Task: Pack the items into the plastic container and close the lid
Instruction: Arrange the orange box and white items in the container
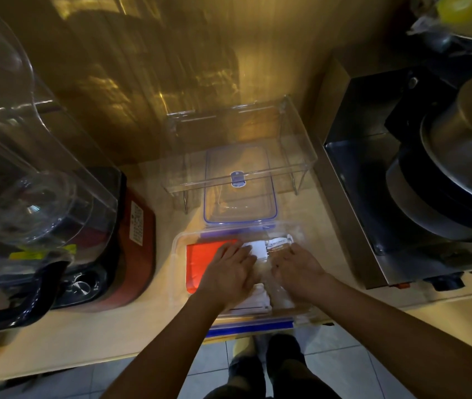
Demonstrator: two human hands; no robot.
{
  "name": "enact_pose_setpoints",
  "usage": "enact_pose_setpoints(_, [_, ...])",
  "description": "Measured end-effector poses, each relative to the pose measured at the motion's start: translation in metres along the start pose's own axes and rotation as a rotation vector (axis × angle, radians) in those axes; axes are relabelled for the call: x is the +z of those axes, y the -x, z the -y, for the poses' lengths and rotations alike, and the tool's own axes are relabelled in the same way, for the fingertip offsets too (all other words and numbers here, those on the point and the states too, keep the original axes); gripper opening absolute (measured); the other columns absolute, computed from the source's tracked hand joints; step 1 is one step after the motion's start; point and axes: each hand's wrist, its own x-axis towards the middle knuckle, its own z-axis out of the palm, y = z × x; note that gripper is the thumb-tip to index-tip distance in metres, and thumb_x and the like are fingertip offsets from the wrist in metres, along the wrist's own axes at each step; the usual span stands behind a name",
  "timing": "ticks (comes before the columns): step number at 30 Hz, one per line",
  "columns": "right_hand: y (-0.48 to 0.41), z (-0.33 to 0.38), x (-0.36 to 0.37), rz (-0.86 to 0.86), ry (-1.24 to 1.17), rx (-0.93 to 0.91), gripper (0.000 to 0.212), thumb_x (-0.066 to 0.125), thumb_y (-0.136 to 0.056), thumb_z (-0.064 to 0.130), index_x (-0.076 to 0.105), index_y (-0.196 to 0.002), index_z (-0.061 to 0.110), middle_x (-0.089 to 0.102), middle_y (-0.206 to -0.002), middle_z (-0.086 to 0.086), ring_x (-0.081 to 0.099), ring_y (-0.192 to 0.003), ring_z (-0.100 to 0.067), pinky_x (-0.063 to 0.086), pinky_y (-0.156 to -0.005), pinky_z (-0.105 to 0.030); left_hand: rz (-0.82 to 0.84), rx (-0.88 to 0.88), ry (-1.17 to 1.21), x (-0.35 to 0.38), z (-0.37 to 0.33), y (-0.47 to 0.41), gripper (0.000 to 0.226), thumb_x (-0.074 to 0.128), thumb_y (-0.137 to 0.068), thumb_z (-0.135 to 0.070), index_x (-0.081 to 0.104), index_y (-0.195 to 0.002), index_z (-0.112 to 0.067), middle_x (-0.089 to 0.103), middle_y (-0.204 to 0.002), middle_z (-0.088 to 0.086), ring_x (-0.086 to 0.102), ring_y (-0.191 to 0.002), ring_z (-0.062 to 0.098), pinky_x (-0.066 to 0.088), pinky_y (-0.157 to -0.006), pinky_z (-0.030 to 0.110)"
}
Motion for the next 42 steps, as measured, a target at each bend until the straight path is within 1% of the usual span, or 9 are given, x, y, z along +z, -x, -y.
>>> enact_pose_setpoints(7, [0.006,-0.009,-0.011,-0.204,-0.726,0.173,0.049,0.065,-0.077,0.046,0.05,-0.113,0.016,0.058,-0.12,-0.005,0.059,-0.102,-0.027,0.045,-0.079,-0.034,-0.34,-0.397,0.604,-0.023,-0.011,0.027,0.02,0.05,-0.094,-0.022,0.066,-0.103,-0.015,0.069,-0.101,0.005,0.062,-0.09,0.021,0.046,-0.078,0.032])
enact_pose_setpoints(10, [0.011,-0.009,-0.012,-0.275,-1.068,0.232,0.056,0.072,-0.069,0.051,0.053,-0.112,0.021,0.061,-0.113,0.001,0.057,-0.095,-0.019,0.045,-0.075,-0.031,-0.278,-0.539,0.995,-0.035,-0.018,0.027,0.019,0.051,-0.094,-0.022,0.064,-0.095,-0.009,0.07,-0.088,0.012,0.065,-0.075,0.02,0.052,-0.068,0.034])
enact_pose_setpoints(14, [0.015,-0.006,-0.015,-0.334,-1.239,0.215,0.051,0.073,-0.072,0.043,0.051,-0.115,0.025,0.054,-0.108,0.008,0.054,-0.095,-0.013,0.043,-0.076,-0.025,-0.018,-0.694,1.646,-0.047,-0.032,0.019,0.04,0.048,-0.094,-0.039,0.063,-0.099,-0.003,0.066,-0.072,0.012,0.064,-0.053,0.015,0.047,-0.043,0.019])
enact_pose_setpoints(20, [0.023,-0.002,-0.018,-0.468,-1.347,0.086,0.038,0.072,-0.079,0.019,0.057,-0.113,0.024,0.052,-0.108,0.01,0.05,-0.097,0.001,0.035,-0.08,0.003,-0.068,-0.708,1.884,-0.042,-0.04,0.012,0.015,0.06,-0.088,-0.023,0.063,-0.094,-0.009,0.069,-0.076,0.01,0.068,-0.06,0.017,0.056,-0.057,0.025])
enact_pose_setpoints(26, [0.03,-0.004,-0.018,-0.309,-1.824,0.167,0.051,0.074,-0.071,-0.004,0.055,-0.112,0.018,0.06,-0.106,-0.001,0.062,-0.087,-0.004,0.052,-0.069,-0.009,-0.166,-0.697,2.03,-0.034,-0.035,0.018,0.034,0.063,-0.077,0.013,0.057,-0.104,-0.007,0.063,-0.103,0.018,0.066,-0.087,0.029,0.061,-0.069,0.034])
enact_pose_setpoints(32, [0.026,-0.006,-0.022,-0.297,-1.823,0.197,0.048,0.074,-0.07,-0.007,0.057,-0.113,0.006,0.061,-0.096,0.004,0.06,-0.081,-0.009,0.05,-0.062,-0.008,-0.292,-0.683,1.79,-0.032,-0.038,0.019,0.037,0.064,-0.076,0.013,0.057,-0.107,-0.005,0.06,-0.103,0.017,0.062,-0.092,0.032,0.056,-0.074,0.038])
enact_pose_setpoints(36, [0.026,-0.006,-0.026,-0.292,-1.719,0.199,0.042,0.078,-0.068,-0.001,0.057,-0.104,0.009,0.059,-0.093,0.007,0.06,-0.082,-0.005,0.051,-0.062,-0.009,-0.286,-0.55,1.571,-0.036,-0.04,0.019,0.038,0.068,-0.07,0.016,0.06,-0.1,-0.006,0.064,-0.093,0.003,0.064,-0.08,0.01,0.057,-0.065,0.022])
enact_pose_setpoints(40, [0.03,-0.001,-0.022,-0.51,-1.454,0.235,0.03,0.077,-0.071,0.009,0.057,-0.092,0.017,0.062,-0.093,0.0,0.062,-0.086,-0.014,0.054,-0.073,-0.032,-0.224,-0.626,1.818,-0.037,-0.04,0.017,0.027,0.07,-0.078,-0.004,0.061,-0.103,-0.006,0.069,-0.095,0.009,0.069,-0.082,0.021,0.059,-0.071,0.034])
enact_pose_setpoints(42, [0.029,0.001,-0.018,-0.61,-1.227,0.14,0.026,0.072,-0.073,0.005,0.059,-0.095,0.009,0.061,-0.1,-0.007,0.059,-0.091,-0.018,0.05,-0.079,-0.031,-0.183,-0.662,1.958,-0.038,-0.042,0.016,0.02,0.068,-0.081,-0.012,0.061,-0.098,-0.005,0.071,-0.091,0.013,0.071,-0.079,0.024,0.06,-0.068,0.033])
